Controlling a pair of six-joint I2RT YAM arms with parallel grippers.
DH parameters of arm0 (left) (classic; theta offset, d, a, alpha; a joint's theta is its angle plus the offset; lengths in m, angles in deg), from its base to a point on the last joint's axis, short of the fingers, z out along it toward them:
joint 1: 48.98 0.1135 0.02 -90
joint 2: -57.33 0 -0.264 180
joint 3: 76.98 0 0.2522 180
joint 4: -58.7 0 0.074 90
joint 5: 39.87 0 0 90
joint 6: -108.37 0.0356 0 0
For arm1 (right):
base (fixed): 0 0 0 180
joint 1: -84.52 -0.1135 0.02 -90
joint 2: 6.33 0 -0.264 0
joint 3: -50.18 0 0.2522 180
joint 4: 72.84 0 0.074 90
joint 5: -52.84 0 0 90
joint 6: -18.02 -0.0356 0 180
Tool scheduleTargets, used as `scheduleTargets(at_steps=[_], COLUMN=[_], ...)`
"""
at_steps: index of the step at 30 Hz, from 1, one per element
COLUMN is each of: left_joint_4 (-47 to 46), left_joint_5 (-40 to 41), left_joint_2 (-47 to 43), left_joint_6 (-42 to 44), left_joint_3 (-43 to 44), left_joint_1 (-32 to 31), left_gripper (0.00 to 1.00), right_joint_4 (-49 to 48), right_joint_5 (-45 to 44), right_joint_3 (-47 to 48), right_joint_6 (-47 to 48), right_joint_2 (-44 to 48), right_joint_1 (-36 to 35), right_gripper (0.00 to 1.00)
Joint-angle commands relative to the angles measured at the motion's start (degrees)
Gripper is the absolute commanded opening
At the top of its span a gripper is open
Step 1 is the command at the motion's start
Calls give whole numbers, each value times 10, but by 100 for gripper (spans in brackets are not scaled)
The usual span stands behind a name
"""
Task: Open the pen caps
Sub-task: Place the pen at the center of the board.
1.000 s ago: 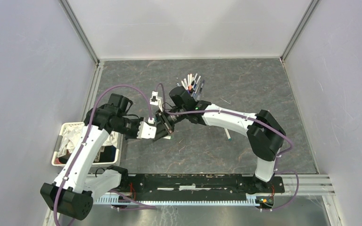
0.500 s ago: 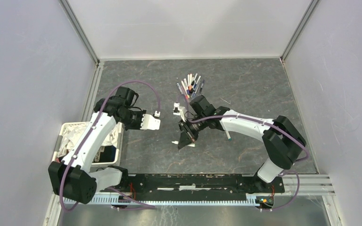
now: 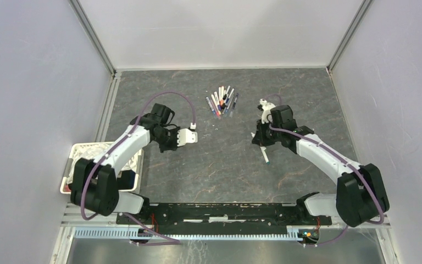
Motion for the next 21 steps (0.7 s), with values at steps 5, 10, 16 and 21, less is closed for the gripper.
scheduleTargets(at_steps=[5, 10, 16, 21], left_joint_4=[-142, -179, -188, -165], left_joint_5=[26, 54, 60, 44], left_joint_2=[97, 155, 176, 158], left_joint_6=[-111, -140, -168, -183], left_joint_3=[-27, -29, -24, -21], left_joint_1=[-34, -42, -49, -54], left_gripper=[2, 4, 14, 32], right_joint_4=[-57, -102, -137, -148], right_joint_5=[-242, -267, -280, -269], right_joint_3=[-60, -93, -113, -119], right_joint_6=[-6, -19, -24, -25], right_joint_2=[-4, -31, -55, -67], right_joint_1=[32, 32, 32, 32], right_gripper=[0, 0, 12, 24])
